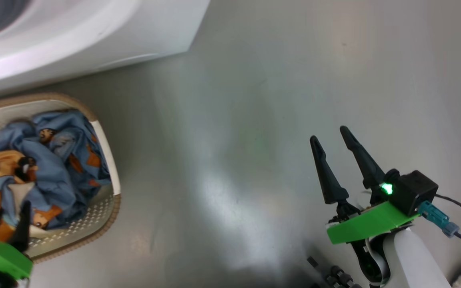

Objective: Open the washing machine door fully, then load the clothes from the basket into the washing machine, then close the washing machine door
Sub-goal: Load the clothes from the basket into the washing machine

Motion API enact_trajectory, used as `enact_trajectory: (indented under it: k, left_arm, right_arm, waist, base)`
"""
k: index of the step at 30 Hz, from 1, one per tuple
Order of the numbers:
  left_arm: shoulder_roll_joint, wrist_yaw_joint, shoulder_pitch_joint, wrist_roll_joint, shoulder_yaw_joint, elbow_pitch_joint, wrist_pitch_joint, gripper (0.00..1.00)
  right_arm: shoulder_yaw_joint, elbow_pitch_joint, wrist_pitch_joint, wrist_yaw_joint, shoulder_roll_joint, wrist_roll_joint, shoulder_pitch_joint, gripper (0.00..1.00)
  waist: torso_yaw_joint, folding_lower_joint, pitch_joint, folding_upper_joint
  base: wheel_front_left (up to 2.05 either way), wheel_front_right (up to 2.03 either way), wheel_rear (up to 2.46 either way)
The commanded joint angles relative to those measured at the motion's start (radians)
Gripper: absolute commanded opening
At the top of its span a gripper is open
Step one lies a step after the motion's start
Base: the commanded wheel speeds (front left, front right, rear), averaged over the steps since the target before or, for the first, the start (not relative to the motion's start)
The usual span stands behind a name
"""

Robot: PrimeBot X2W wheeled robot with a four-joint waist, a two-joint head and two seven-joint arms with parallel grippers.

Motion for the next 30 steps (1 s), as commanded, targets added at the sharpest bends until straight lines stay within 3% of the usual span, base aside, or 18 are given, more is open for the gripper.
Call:
enact_trajectory:
  k: [1, 13, 28, 29, 30]
  left_arm:
    - [0.066, -0.002, -0.022, -0.027, 0.003, 0.007, 0.01, 1.0]
    - [0.188, -0.002, -0.176, -0.161, -0.153, 0.089, 0.167, 1.0]
    - [0.229, -0.002, -0.336, -0.173, -0.244, 0.168, 0.265, 1.0]
    - [0.23, -0.002, -0.342, -0.176, -0.25, 0.173, 0.276, 0.95]
    - [0.229, -0.002, -0.347, -0.18, -0.256, 0.178, 0.288, 0.7]
  right_arm:
    - [0.029, -0.026, -0.012, 0.002, 0.0, 0.017, 0.003, 1.0]
    - [0.056, -0.045, -0.012, 0.002, 0.0, 0.059, -0.004, 1.0]
    - [0.065, -0.069, -0.012, 0.002, 0.0, 0.076, -0.001, 1.0]
    - [0.066, -0.068, -0.012, 0.002, 0.0, 0.077, -0.001, 1.0]
    - [0.066, -0.067, -0.012, 0.002, 0.0, 0.077, -0.001, 1.0]
  waist:
    - [-0.027, 0.0, 0.035, 0.0]
    - [-0.076, 0.0, 0.135, 0.0]
    - [-0.097, 0.0, 0.22, 0.0]
    - [-0.097, 0.0, 0.221, 0.0]
    - [-0.098, 0.0, 0.22, 0.0]
  base:
    - [0.0, 0.0, 0.0]
    - [0.0, 0.0, 0.0]
    - [0.0, 0.0, 0.0]
    - [0.0, 0.0, 0.0]
    - [0.0, 0.0, 0.0]
